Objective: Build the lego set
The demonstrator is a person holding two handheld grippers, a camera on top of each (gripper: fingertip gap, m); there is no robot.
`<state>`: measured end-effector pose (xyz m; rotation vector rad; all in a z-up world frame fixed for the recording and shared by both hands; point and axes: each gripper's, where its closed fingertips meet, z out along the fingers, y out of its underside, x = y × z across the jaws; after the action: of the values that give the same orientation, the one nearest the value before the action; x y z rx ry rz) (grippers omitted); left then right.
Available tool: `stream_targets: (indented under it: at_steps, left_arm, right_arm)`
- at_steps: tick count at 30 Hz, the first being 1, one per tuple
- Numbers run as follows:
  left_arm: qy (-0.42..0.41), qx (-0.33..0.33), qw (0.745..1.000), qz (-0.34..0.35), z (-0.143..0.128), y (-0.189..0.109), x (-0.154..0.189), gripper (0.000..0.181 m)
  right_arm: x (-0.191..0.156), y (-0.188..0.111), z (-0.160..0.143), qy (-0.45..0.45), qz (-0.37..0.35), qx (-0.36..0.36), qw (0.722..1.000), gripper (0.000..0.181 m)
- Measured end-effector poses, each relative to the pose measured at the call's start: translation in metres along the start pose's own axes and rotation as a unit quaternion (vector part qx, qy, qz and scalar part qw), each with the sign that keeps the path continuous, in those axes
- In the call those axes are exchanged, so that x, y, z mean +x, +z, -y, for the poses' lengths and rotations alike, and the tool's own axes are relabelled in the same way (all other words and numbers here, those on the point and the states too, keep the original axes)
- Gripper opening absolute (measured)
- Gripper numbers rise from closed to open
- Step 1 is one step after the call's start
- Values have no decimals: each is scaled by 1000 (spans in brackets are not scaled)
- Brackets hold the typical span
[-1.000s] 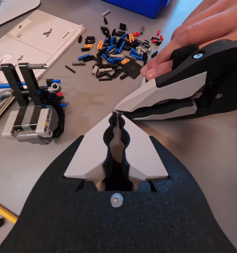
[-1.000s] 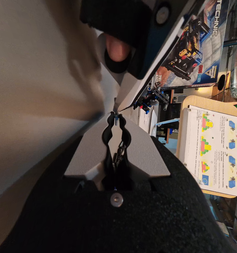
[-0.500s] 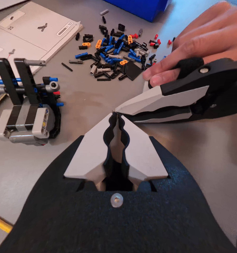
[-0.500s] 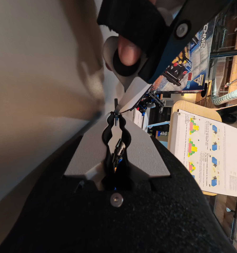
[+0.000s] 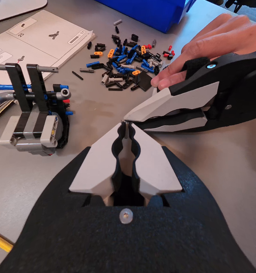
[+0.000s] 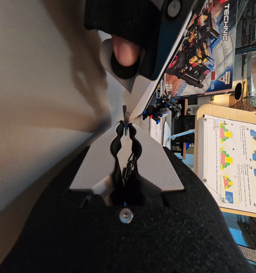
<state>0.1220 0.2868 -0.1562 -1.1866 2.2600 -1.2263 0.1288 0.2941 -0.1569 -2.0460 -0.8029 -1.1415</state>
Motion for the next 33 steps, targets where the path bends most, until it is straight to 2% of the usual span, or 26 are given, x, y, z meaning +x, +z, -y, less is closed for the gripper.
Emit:
stream_targets:
  at_steps: [1,12,17,19,21,23,26,29,32,33]
  left_arm:
    - [-1,1,1000,-2,0,0,0,2]
    - [7,4,1000,-12,-1,-5,-2,2]
    - [18,-29,999,-39,-12,-4,2,0]
    - [24,-23,998,-51,-10,-7,4,0]
    - [42,-14,998,-36,-6,-10,-2,1]
    - [66,-22,998,-5,-7,-9,-12,14]
    - [77,-27,996,32,-10,-4,-20,22]
    - [67,-42,996,26,-13,3,-16,27]
    - [67,-56,995,52,-15,7,-21,3]
    - [69,-56,994,58,-15,7,-22,3]
  right_arm:
    - [0,0,0,1,1,1,1000,7]
    - [0,-2,-6,16,9,0,1000,7]
    - [4,-3,-11,19,9,-3,1000,7]
    - [8,-4,-17,43,17,-4,999,7]
    - [12,-8,-19,65,20,3,998,7]
    - [16,-9,-23,78,21,3,997,7]
    - [17,-11,-23,78,21,4,997,7]
    - [13,-11,-20,76,30,8,997,7]
    - [9,-11,-18,71,37,8,997,7]
    - [9,-11,-18,71,38,7,997,7]
